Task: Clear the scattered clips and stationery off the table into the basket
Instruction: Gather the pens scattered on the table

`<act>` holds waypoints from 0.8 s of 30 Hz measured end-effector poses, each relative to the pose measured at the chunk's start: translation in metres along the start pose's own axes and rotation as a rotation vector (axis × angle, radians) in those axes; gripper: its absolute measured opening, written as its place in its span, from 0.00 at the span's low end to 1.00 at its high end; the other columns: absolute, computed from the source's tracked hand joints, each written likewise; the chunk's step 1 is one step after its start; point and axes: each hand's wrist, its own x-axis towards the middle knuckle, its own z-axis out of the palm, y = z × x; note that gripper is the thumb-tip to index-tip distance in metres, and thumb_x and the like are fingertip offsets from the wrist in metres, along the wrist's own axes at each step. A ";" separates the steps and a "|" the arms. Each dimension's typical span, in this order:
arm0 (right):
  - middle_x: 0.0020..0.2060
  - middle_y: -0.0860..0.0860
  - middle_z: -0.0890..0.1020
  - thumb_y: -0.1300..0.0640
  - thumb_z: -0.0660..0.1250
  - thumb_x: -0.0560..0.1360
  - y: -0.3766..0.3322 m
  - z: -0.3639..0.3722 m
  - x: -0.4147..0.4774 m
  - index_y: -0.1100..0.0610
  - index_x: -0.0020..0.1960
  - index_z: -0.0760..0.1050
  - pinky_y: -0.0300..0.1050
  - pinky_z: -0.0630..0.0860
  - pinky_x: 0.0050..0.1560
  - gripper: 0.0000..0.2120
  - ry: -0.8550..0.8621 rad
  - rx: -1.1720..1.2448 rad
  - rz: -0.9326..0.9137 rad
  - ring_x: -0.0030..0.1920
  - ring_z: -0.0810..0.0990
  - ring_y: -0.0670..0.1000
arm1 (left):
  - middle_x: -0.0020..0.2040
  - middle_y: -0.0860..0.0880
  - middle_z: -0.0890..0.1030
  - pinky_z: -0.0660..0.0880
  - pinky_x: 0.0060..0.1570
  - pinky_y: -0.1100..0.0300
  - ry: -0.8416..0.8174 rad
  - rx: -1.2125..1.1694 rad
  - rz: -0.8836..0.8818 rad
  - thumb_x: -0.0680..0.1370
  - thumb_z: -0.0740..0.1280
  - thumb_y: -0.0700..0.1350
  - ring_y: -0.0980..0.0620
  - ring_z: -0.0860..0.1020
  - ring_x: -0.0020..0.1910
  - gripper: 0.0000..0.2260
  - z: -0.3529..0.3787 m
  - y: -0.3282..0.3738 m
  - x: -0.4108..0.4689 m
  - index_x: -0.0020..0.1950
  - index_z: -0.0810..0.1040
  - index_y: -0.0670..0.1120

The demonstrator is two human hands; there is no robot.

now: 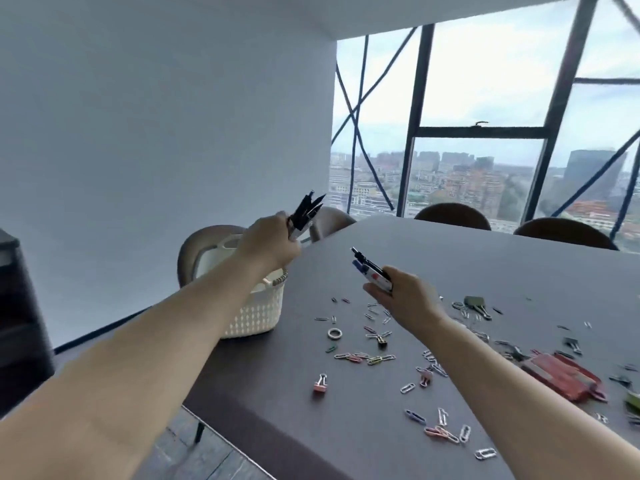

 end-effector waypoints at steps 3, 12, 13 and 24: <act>0.28 0.48 0.70 0.42 0.62 0.75 -0.032 0.016 0.021 0.54 0.36 0.63 0.46 0.63 0.33 0.18 -0.028 0.036 -0.032 0.34 0.70 0.56 | 0.44 0.45 0.77 0.65 0.37 0.58 -0.073 0.151 -0.047 0.74 0.65 0.46 0.42 0.76 0.46 0.13 -0.007 -0.035 0.016 0.56 0.72 0.41; 0.27 0.50 0.70 0.44 0.63 0.74 -0.032 0.051 0.037 0.54 0.35 0.62 0.45 0.61 0.29 0.18 -0.092 0.101 -0.003 0.32 0.70 0.57 | 0.32 0.51 0.76 0.69 0.31 0.62 -0.595 0.123 -0.087 0.69 0.73 0.51 0.54 0.74 0.32 0.12 0.001 -0.082 0.021 0.41 0.74 0.47; 0.27 0.50 0.71 0.44 0.63 0.74 -0.031 0.053 0.037 0.54 0.36 0.64 0.45 0.62 0.30 0.17 -0.089 0.111 -0.002 0.33 0.70 0.58 | 0.32 0.52 0.74 0.68 0.31 0.61 -0.609 0.187 -0.053 0.68 0.73 0.50 0.54 0.73 0.31 0.12 -0.001 -0.079 0.018 0.38 0.71 0.48; 0.26 0.46 0.71 0.45 0.63 0.75 -0.015 0.030 0.020 0.54 0.37 0.65 0.43 0.62 0.29 0.16 -0.028 0.177 0.007 0.30 0.70 0.53 | 0.36 0.57 0.75 0.68 0.36 0.66 -0.592 0.161 0.165 0.70 0.73 0.43 0.57 0.74 0.38 0.11 -0.007 -0.058 -0.012 0.38 0.71 0.54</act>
